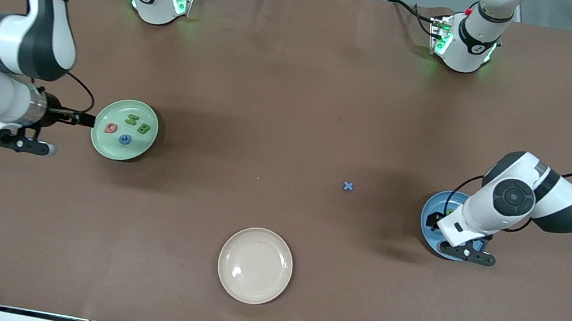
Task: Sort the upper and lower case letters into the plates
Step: 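Grasp the blue x with the left gripper while the right gripper withdraws, then carry the blue x toward the blue plate with the left gripper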
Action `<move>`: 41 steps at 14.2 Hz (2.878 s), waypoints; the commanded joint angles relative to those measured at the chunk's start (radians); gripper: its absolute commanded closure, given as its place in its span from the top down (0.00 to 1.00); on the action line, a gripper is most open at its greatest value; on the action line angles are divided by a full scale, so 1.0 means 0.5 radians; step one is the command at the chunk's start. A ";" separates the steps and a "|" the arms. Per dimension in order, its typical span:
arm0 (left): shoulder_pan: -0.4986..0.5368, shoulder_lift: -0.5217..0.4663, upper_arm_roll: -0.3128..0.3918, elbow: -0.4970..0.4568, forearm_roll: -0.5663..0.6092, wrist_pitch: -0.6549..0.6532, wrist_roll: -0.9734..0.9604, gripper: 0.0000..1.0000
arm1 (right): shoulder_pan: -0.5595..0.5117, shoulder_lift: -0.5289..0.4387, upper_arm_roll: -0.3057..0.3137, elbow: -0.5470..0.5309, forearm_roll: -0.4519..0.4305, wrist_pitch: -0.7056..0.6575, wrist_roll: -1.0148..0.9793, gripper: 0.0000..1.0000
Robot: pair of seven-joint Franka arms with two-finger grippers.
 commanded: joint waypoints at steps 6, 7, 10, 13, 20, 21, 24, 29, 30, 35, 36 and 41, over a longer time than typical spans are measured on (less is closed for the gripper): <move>-0.476 -0.012 -0.099 -0.040 -0.201 -0.114 -0.923 1.00 | -0.282 0.015 0.026 0.435 -0.005 -0.298 -0.253 1.00; -0.528 -0.009 -0.096 -0.040 -0.204 -0.093 -0.957 1.00 | -0.285 0.015 0.026 0.451 -0.005 -0.298 -0.259 1.00; -0.624 0.040 -0.081 -0.050 -0.204 0.063 -1.043 1.00 | -0.282 0.015 0.026 0.521 -0.005 -0.305 -0.266 1.00; -0.758 0.059 0.060 -0.047 -0.204 0.208 -1.111 1.00 | -0.279 0.036 0.032 0.598 0.029 -0.301 -0.272 1.00; -0.906 0.096 0.241 -0.040 -0.204 0.413 -1.191 0.86 | -0.255 0.036 0.035 0.666 0.047 -0.449 -0.250 1.00; -0.906 0.099 0.245 -0.044 -0.204 0.413 -1.191 0.81 | -0.249 0.030 0.035 0.666 0.063 -0.449 -0.250 1.00; -0.912 0.123 0.248 -0.044 -0.204 0.414 -1.191 0.69 | -0.258 -0.013 0.032 0.632 0.090 -0.446 -0.256 1.00; -0.919 0.151 0.266 -0.044 -0.204 0.417 -1.234 0.58 | -0.252 -0.353 0.032 0.289 0.084 -0.378 -0.266 1.00; -0.919 0.154 0.269 -0.044 -0.204 0.417 -1.234 0.54 | -0.246 -0.408 0.032 0.237 0.069 -0.366 -0.269 1.00; -0.937 0.157 0.275 -0.034 -0.204 0.414 -1.240 0.34 | -0.239 -0.608 0.038 0.043 0.014 -0.351 -0.275 1.00; -0.937 0.157 0.275 -0.034 -0.204 0.417 -1.243 0.30 | -0.239 -0.657 0.038 0.007 0.002 -0.351 -0.275 1.00; -0.919 0.130 0.275 -0.034 -0.204 0.395 -1.329 0.12 | -0.242 -0.860 0.038 -0.205 0.005 -0.191 -0.281 1.00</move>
